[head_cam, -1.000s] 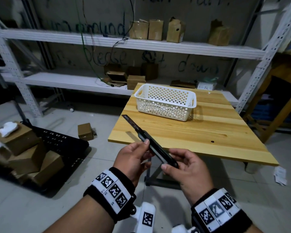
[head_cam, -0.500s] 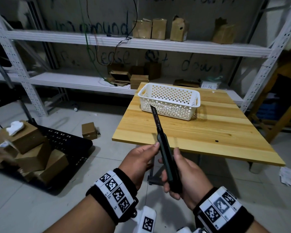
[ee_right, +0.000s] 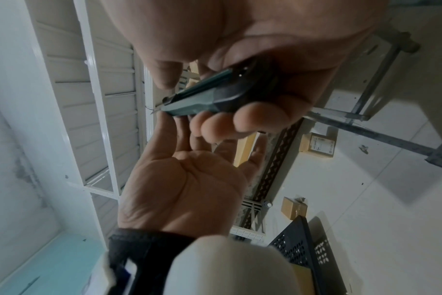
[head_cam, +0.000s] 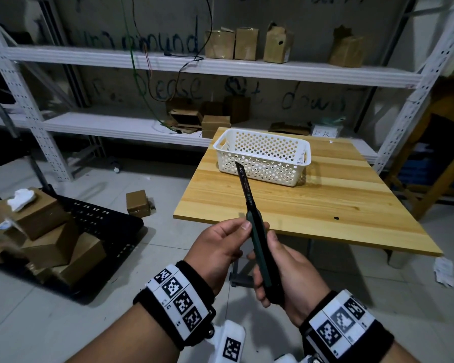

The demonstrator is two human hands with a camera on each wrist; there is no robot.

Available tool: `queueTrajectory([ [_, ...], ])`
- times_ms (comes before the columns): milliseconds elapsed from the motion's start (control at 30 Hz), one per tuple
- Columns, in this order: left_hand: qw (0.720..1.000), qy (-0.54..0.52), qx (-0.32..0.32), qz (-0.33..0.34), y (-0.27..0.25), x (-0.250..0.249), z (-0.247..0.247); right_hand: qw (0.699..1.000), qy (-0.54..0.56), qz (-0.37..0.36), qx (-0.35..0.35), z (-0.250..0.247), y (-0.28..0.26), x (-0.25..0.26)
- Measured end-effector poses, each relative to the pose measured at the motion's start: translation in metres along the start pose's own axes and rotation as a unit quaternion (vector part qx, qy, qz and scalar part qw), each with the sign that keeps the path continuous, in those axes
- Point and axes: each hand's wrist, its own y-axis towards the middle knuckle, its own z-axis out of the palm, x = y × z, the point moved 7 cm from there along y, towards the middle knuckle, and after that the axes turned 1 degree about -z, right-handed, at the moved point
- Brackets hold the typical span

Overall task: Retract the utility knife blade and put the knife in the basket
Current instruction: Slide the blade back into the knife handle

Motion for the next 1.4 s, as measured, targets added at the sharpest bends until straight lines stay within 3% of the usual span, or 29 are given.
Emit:
queueTrajectory([
  [833,0.998,-0.047,0.033,0.010,-0.006,-0.001,0.009,1.000,-0.007,0.001,-0.014,0.000,0.001,-0.002],
  [1400,0.999,-0.042,0.002,-0.009,-0.008,0.006,0.004,1.000,0.009,-0.012,-0.003,0.002,-0.002,0.002],
])
